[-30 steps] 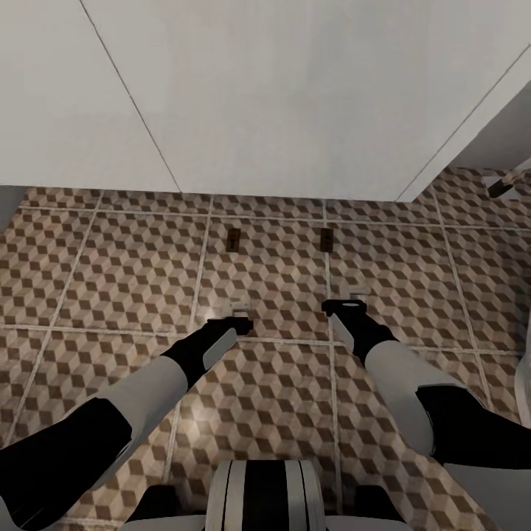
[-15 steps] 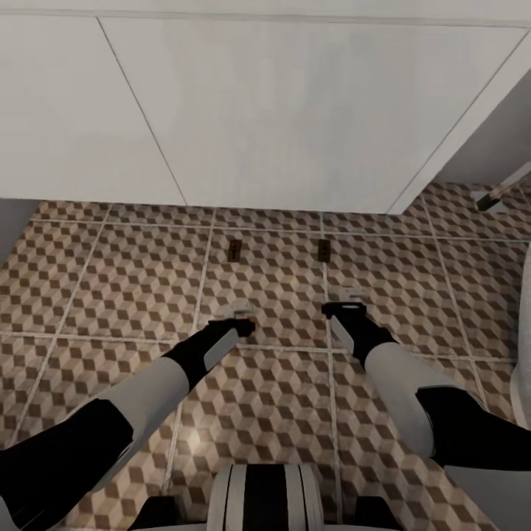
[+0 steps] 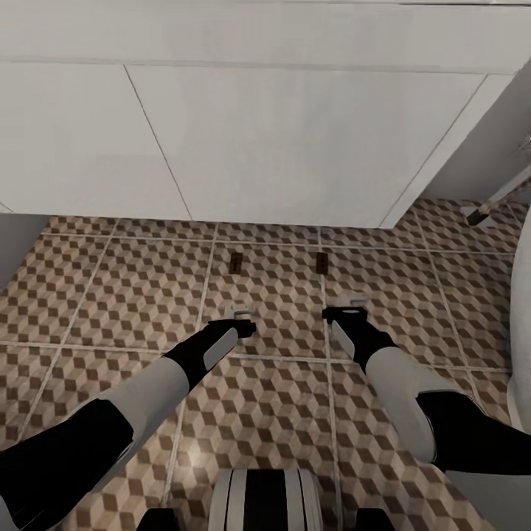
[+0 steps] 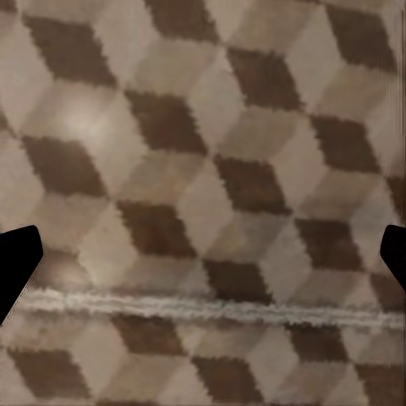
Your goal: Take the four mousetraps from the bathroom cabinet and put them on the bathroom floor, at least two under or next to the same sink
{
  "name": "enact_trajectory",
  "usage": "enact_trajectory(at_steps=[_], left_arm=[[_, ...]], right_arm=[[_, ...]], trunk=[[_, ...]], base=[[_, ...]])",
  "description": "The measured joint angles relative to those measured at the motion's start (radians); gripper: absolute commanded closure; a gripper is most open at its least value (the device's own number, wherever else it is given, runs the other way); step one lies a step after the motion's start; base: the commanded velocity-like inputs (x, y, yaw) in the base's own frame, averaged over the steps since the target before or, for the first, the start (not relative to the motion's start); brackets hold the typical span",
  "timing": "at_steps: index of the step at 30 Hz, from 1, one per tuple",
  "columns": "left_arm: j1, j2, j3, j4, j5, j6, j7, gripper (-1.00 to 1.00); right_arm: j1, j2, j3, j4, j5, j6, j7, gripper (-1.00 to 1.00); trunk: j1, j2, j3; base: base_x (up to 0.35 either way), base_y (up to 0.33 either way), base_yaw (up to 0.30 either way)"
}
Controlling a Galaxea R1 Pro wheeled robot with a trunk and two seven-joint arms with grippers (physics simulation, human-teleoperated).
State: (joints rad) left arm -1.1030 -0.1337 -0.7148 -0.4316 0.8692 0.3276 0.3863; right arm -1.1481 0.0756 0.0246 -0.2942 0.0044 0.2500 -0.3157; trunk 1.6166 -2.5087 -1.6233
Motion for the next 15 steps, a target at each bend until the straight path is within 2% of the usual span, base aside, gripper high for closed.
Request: enact_trajectory(at_steps=[15], left_arm=[[0.000, -0.002, 0.000, 0.003, 0.005, 0.003, -0.001, -1.00]], right_arm=[[0.024, 0.000, 0.000, 0.000, -0.001, -0.001, 0.002, -1.00]], trunk=[[-0.007, 0.003, 0.058]], base=[[0.000, 0.000, 0.000]])
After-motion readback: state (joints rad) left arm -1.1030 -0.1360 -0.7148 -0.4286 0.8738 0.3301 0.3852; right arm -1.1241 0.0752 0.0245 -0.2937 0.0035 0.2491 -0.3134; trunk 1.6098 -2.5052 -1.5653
